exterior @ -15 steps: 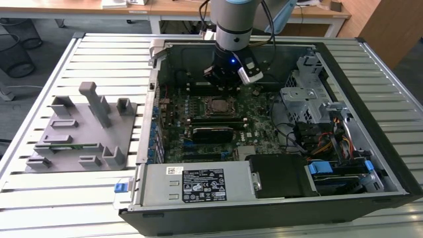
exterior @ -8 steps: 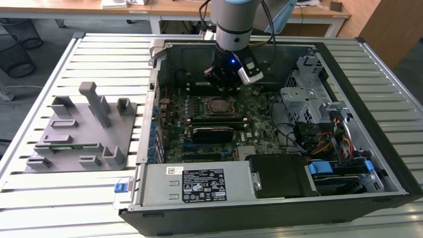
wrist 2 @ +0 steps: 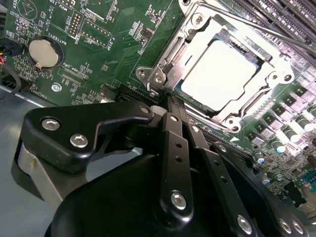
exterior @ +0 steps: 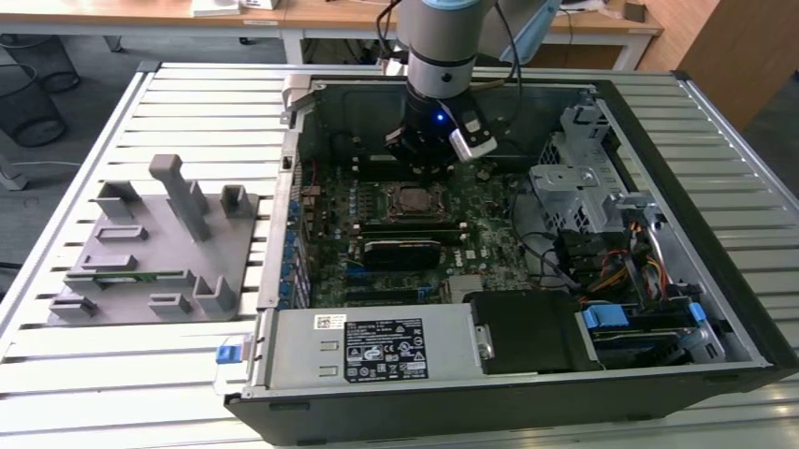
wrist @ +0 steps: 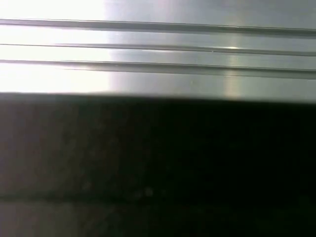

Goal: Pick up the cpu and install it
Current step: 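Install the first cpu locking lever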

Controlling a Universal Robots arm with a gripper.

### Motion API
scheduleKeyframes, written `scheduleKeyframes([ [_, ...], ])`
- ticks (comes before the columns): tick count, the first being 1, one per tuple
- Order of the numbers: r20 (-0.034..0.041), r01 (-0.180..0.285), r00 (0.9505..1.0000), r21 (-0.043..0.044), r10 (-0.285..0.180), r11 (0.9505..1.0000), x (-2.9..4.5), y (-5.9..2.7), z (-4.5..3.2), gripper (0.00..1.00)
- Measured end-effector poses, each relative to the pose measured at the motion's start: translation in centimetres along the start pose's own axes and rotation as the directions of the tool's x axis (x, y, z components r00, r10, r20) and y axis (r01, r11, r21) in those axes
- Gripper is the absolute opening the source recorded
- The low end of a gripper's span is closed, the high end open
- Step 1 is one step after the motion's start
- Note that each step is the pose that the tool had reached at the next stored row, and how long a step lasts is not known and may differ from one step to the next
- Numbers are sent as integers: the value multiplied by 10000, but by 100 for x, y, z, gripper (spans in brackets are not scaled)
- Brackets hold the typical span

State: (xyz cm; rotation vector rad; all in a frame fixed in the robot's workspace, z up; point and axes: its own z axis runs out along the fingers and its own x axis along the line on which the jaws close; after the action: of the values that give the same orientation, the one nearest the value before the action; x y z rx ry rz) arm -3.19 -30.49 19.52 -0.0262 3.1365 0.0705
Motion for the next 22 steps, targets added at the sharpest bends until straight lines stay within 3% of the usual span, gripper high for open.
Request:
scheduleKeyframes([
  [2,0,1,10000,-18,-1,10000,-1,0,1,11],
  [5,10,1,10000,-204,-1,9998,-2,1,5,11],
  [7,9,1,10000,-261,-1,9997,-2,1,3,11],
  [15,8,1,10000,-262,-1,9997,-2,4,-65,11],
  [22,8,1,10000,-261,-1,9997,-2,-20,-67,11],
])
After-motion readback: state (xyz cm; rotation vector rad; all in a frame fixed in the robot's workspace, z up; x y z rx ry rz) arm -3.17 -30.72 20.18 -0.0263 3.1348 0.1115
